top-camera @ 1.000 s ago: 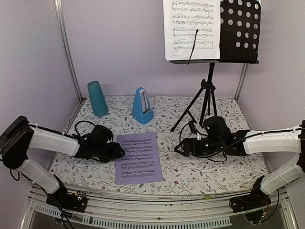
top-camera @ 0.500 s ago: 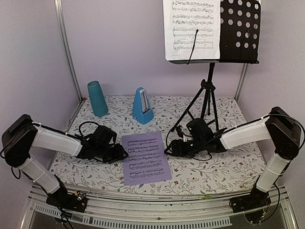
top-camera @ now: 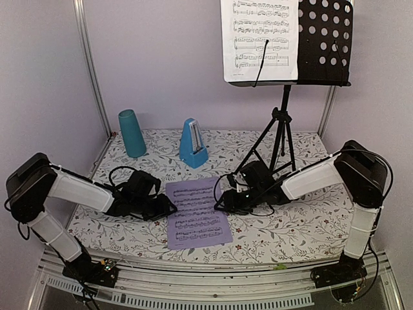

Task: Set up the instrument practice props
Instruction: Pick up the sheet music from the center of the board.

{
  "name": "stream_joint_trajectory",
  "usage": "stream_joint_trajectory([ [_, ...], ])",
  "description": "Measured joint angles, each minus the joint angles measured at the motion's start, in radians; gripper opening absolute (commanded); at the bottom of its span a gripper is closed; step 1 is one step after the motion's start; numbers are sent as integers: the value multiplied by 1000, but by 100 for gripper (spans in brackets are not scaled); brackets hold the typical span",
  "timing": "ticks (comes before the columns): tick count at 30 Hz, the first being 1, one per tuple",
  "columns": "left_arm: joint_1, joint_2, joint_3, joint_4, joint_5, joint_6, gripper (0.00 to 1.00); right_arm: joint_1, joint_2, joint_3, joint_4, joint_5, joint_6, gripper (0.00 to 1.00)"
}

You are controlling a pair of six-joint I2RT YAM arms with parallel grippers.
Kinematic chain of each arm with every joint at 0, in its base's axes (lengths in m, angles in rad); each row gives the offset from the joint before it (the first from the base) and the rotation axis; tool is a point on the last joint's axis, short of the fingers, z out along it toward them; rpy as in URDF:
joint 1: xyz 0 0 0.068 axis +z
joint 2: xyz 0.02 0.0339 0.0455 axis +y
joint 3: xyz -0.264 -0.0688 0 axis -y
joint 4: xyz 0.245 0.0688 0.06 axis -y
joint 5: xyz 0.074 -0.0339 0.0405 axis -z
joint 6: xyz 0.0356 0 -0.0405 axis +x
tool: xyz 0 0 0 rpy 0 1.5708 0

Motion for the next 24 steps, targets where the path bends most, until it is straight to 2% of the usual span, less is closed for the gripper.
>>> stream_joint_trajectory([
  [3,0,4,0,4,19,-20,28,6,24,23,8,-14,3,55],
  [6,0,-3,0,-10,34,-39,17,10,35,31,15,-24,2,54],
  [12,0,-87,0,-48,38,-75,0,11,36,32,17,-24,3,54],
  [18,5,-130,3,-78,16,-62,0,11,36,32,19,-24,3,56],
  [24,-3,-126,36,-130,-2,24,0,12,21,21,29,-11,-2,75],
])
